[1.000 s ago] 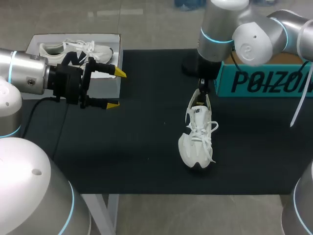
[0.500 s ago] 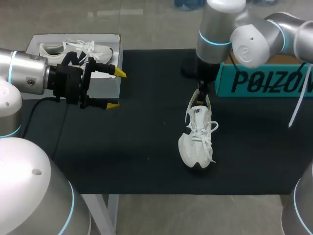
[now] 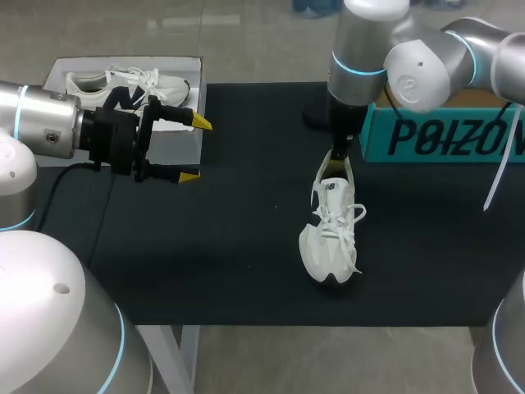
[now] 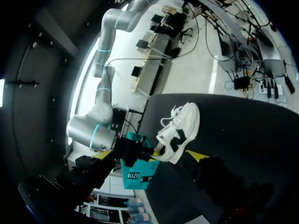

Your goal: Take the shoe out of the shoebox, open the shoe tongue, remove and reinsert the insole, then place the shoe into the shoebox

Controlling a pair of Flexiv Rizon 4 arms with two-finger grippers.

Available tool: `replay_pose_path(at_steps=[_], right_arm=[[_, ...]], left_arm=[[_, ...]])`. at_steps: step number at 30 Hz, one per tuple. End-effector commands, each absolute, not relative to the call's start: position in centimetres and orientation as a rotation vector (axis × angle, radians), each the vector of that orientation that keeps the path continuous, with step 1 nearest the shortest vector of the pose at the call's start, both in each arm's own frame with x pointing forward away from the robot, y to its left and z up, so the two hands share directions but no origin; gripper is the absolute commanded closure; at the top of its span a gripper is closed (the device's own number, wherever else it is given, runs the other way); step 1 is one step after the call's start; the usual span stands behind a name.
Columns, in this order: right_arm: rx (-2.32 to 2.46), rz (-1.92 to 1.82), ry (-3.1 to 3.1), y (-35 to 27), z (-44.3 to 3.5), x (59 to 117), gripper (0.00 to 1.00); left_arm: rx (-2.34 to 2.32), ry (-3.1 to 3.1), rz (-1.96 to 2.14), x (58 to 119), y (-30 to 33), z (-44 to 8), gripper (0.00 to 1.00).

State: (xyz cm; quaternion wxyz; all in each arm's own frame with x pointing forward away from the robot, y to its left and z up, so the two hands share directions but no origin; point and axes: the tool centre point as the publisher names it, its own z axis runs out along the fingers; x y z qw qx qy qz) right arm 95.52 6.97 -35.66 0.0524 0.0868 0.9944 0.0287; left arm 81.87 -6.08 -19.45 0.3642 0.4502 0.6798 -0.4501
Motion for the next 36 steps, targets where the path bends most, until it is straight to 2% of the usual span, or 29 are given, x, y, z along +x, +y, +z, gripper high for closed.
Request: replay_pose_path(at_steps=[1, 2, 13, 21, 29, 36], right_arm=[[0.266, 0.084, 3.015, 7.0, -35.4, 95.1, 0.97], [0.266, 0.083, 3.014, 7.0, -35.3, 95.0, 1.0], [0.278, 0.055, 2.944, 7.9, -33.0, 94.1, 1.0], [0.347, 0.001, 2.832, 8.6, -26.7, 94.6, 1.0], [0.495, 0.017, 2.771, 6.9, -21.1, 98.8, 1.0], [0.633, 0.011, 2.705, 2.9, -18.4, 103.0, 1.0]], left_arm=[[1.16, 1.751, -1.155, 81.9, -6.1, -19.4, 0.0], [1.16, 1.751, -1.155, 81.9, -6.1, -19.4, 0.0], [1.16, 1.751, -1.155, 81.9, -6.1, -19.4, 0.0], [1.16, 1.751, -1.155, 81.9, -6.1, -19.4, 0.0], [1.16, 1.751, -1.155, 81.9, -6.1, -19.4, 0.0], [1.16, 1.751, -1.155, 81.9, -6.1, -19.4, 0.0]])
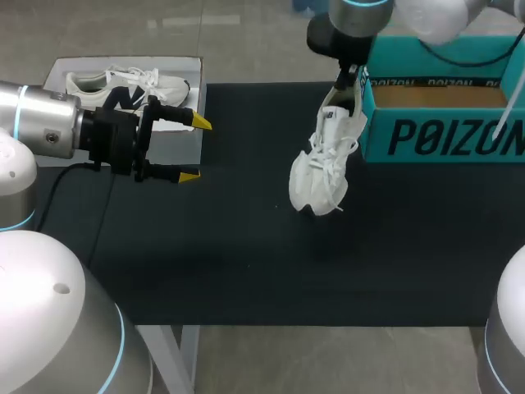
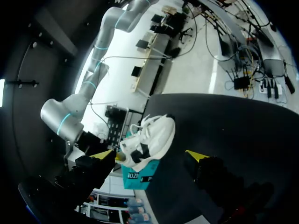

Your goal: Take the shoe out of the shoebox, open the shoe tongue, remove and reinsert the insole, then place the shoe into the shoebox

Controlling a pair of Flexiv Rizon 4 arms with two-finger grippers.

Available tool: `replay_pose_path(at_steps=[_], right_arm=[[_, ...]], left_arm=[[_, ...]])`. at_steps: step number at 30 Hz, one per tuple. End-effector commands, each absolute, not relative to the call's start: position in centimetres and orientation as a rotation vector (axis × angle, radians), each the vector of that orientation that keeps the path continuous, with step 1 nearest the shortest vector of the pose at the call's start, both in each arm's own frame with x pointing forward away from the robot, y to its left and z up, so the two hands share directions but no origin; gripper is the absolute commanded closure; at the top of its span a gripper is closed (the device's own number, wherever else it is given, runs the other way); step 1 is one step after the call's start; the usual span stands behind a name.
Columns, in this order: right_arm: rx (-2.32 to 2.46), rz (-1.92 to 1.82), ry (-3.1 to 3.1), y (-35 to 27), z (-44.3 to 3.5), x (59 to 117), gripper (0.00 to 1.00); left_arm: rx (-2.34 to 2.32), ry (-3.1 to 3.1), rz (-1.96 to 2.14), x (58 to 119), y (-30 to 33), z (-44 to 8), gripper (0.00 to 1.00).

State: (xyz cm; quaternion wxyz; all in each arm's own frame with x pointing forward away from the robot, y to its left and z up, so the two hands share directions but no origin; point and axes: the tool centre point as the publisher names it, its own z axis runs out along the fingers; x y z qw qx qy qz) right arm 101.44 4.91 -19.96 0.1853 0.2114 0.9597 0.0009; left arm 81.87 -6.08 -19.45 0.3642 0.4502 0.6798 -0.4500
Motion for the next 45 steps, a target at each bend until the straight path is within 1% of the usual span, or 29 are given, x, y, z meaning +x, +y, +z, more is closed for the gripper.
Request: replay_pose_path(at_steps=[1, 9, 30, 34, 37, 45], right_arm=[[0.654, 0.002, 2.698, 2.0, -18.3, 103.5, 1.0], [0.807, 0.017, 2.63, -4.2, -16.4, 105.5, 1.0], [0.825, 0.024, 2.619, -4.5, -16.2, 105.6, 1.0], [0.99, 0.028, 2.541, -7.0, -13.7, 105.7, 1.0], [1.098, -0.008, 2.493, -9.0, -13.0, 106.1, 1.0], [1.39, -0.053, 2.345, -15.3, -13.4, 106.8, 1.0]], left_arm=[[1.16, 1.751, -1.155, 81.9, -6.1, -19.4, 0.0], [1.16, 1.751, -1.155, 81.9, -6.1, -19.4, 0.0], [1.16, 1.751, -1.155, 81.9, -6.1, -19.4, 0.0], [1.16, 1.751, -1.155, 81.9, -6.1, -19.4, 0.0], [1.16, 1.751, -1.155, 81.9, -6.1, -19.4, 0.0], [1.16, 1.751, -1.155, 81.9, -6.1, -19.4, 0.0]])
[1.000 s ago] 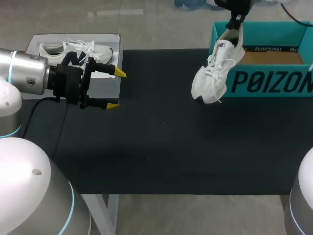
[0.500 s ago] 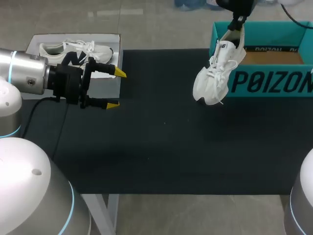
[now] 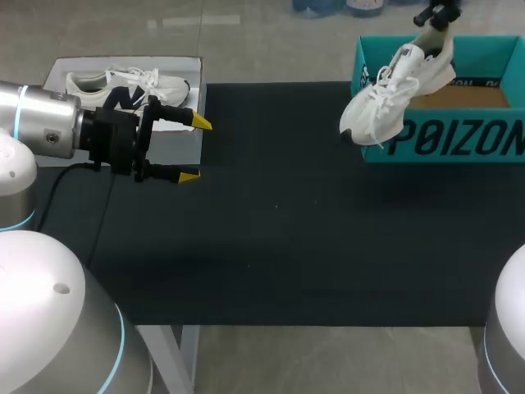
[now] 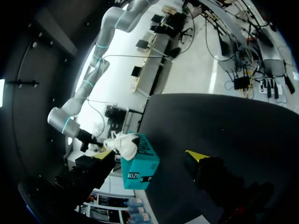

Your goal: Take the shoe out of the shoebox, open the shoe tongue, remove and reinsert the insole, then place the shoe into the shoebox

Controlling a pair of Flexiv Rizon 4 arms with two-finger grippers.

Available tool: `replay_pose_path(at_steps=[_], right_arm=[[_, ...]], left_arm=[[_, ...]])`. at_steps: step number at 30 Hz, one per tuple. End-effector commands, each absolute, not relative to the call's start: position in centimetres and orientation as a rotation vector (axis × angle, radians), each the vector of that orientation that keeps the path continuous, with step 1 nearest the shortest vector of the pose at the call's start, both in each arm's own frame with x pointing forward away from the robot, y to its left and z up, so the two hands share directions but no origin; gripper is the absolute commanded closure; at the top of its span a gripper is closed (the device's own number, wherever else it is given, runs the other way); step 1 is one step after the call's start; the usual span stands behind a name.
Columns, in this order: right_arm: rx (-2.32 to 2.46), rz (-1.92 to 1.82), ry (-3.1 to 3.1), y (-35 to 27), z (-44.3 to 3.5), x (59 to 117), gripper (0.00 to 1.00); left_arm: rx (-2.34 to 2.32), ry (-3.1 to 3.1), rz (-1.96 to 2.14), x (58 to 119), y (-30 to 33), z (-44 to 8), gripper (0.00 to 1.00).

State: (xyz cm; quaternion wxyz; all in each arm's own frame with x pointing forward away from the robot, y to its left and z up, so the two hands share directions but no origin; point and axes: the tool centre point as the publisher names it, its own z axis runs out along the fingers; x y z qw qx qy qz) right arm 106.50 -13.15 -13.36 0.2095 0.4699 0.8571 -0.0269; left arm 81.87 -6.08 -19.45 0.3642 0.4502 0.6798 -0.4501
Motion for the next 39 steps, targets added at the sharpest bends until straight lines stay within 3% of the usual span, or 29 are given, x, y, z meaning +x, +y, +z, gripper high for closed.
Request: replay_pose_path(at_steps=[1, 12, 29, 39], right_arm=[[1.437, -0.045, 2.338, -16.1, -13.5, 107.0, 1.0], [1.736, -0.003, 2.178, -22.3, -13.5, 107.6, 1.0], [1.709, 0.025, 2.173, -22.4, -13.4, 107.4, 1.0], [1.9, -0.045, 1.981, -26.2, -13.8, 109.5, 1.0]], left_arm=[[1.16, 1.751, -1.155, 81.9, -6.1, -19.4, 0.0], [1.16, 1.751, -1.155, 81.9, -6.1, -19.4, 0.0], [1.16, 1.751, -1.155, 81.9, -6.1, -19.4, 0.0], [1.16, 1.751, -1.155, 81.9, -6.1, -19.4, 0.0]])
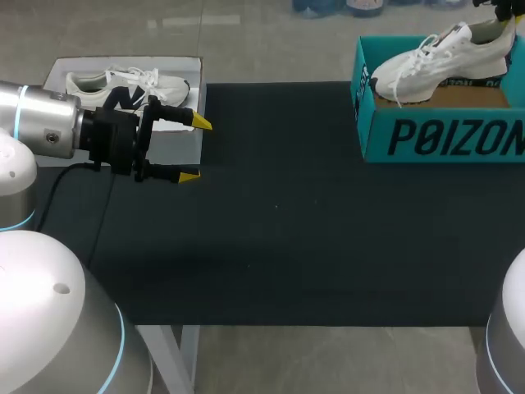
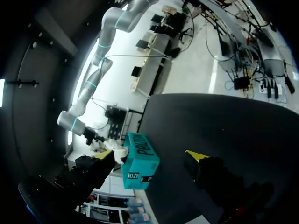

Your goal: Take the shoe out of the shoebox, open the shoe tongue, remove and reinsert the insole, then place the shoe into the shoebox

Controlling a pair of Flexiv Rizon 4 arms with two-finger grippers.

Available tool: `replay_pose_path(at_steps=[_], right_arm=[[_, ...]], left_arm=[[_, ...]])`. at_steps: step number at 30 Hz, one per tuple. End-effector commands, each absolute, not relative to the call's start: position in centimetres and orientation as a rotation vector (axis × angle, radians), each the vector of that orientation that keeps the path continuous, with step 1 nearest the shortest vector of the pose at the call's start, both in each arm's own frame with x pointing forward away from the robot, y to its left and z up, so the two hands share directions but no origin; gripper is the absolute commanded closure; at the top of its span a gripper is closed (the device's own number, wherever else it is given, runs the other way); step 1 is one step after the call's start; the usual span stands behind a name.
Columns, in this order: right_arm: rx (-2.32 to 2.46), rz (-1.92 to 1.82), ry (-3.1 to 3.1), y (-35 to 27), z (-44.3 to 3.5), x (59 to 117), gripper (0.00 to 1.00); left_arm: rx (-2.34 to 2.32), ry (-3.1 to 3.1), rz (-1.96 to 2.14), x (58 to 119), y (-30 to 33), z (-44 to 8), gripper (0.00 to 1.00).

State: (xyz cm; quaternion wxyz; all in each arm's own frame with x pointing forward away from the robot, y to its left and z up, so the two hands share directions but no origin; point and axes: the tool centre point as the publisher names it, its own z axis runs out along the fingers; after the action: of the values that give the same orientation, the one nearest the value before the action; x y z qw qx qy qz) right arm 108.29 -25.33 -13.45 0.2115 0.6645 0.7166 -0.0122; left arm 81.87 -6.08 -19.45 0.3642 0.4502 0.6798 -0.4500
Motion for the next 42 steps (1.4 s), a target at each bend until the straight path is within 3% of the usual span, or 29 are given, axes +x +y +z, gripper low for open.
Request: replay_pose_path(at_steps=[1, 12, 42], right_arm=[[1.92, -0.039, 1.972, -26.5, -13.9, 109.7, 1.0], [2.071, -0.009, 1.844, -29.5, -16.0, 110.5, 1.0], [2.164, -0.064, 1.857, -29.3, -23.8, 107.6, 1.0]], left_arm=[[1.16, 1.751, -1.155, 81.9, -6.1, -19.4, 0.0], [1.16, 1.751, -1.155, 81.9, -6.1, -19.4, 0.0], [1.16, 1.751, -1.155, 81.9, -6.1, -19.4, 0.0]])
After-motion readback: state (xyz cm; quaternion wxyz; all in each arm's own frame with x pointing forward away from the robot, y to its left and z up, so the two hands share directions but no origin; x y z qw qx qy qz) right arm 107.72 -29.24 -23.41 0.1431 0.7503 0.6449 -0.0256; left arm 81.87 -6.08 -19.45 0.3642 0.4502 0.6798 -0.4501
